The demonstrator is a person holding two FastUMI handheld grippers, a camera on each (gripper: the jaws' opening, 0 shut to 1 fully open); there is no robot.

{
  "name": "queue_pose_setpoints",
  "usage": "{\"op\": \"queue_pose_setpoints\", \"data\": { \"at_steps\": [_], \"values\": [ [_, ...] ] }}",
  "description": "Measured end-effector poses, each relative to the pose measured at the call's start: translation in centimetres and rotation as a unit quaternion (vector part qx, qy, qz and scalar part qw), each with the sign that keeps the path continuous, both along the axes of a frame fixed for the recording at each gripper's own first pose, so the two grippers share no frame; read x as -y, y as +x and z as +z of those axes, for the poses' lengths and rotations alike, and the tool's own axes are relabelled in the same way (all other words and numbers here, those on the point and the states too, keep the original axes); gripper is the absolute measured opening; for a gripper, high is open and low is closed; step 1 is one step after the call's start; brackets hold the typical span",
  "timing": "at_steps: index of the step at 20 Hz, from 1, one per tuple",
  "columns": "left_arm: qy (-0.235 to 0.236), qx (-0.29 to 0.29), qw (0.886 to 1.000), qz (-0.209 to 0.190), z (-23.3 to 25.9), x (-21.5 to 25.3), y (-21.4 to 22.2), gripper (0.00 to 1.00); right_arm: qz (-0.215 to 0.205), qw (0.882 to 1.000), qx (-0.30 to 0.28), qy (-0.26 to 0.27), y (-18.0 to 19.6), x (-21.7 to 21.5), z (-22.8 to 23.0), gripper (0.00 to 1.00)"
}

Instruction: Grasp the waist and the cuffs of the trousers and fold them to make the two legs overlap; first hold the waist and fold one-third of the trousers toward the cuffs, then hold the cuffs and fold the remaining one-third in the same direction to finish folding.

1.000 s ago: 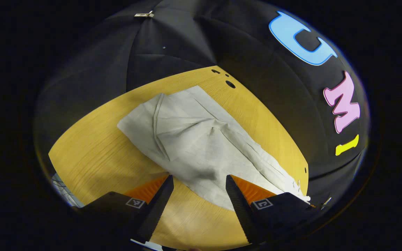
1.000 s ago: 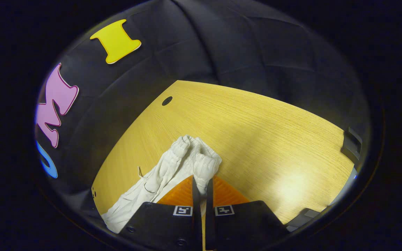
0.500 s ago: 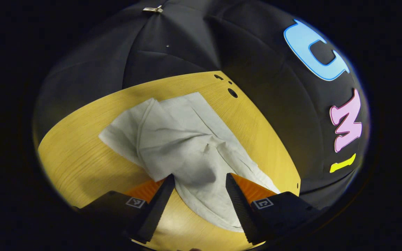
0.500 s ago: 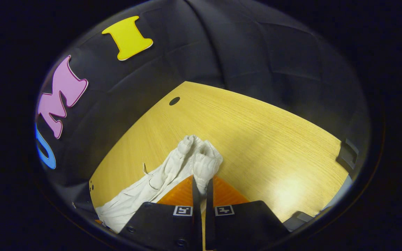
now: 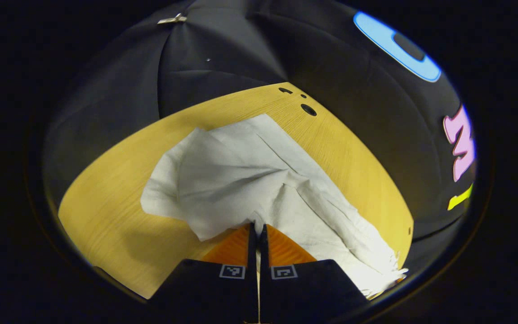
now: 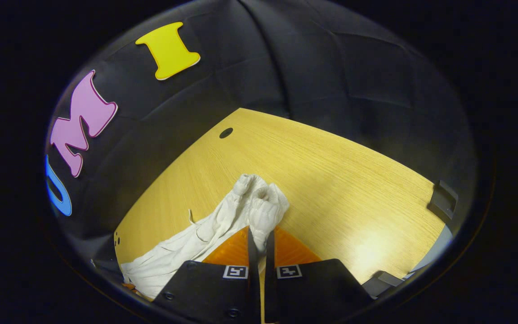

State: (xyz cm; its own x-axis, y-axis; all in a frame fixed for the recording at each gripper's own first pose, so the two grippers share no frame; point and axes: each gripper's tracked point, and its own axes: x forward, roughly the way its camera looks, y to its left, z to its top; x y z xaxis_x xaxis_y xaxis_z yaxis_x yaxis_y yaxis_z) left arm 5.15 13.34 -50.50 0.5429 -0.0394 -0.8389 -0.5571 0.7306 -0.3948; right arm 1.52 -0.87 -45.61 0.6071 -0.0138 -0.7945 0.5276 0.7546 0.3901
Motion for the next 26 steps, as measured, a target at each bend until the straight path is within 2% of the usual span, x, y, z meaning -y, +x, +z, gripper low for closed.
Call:
{"op": "queue_pose_setpoints", "data": {
  "at_steps": [3,5,9,13,17,21,23,26],
  "values": [
    [-0.036,0.002,0.999,0.012,0.1,-0.1,0.0,0.06,0.008,1.0,0.028,-0.012,0.5,0.7,2.5,0.08],
    [-0.037,0.003,0.999,0.005,0.1,-0.1,0.1,0.06,0.022,0.998,0.05,-0.019,0.4,0.7,4.4,0.08],
    [-0.037,0.005,0.999,-0.015,0.1,-0.3,0.0,0.06,0.059,0.993,0.103,-0.023,2.2,-2.6,9.4,0.08],
    [-0.034,0.005,0.999,-0.023,0.3,-0.5,-0.1,0.06,0.102,0.983,0.154,-0.018,4.5,-8.0,14.2,0.08],
    [-0.034,0.006,0.999,-0.026,0.2,-0.3,0.0,0.06,0.159,0.97,0.181,-0.029,5.3,-14.1,16.8,0.08],
    [-0.036,0.009,0.999,-0.024,0.2,-0.3,0.0,0.06,0.23,0.955,0.189,-0.019,4.7,-21.4,17.3,0.08],
    [-0.036,0.009,0.999,-0.023,0.3,-0.3,0.0,0.04,0.261,0.947,0.186,-0.017,4.5,-24.5,16.7,0.08],
    [-0.036,0.01,0.999,-0.021,0.3,-0.3,0.1,0.06,0.306,0.936,0.175,-0.017,3.9,-28.9,15.2,0.08]
  ]
}}
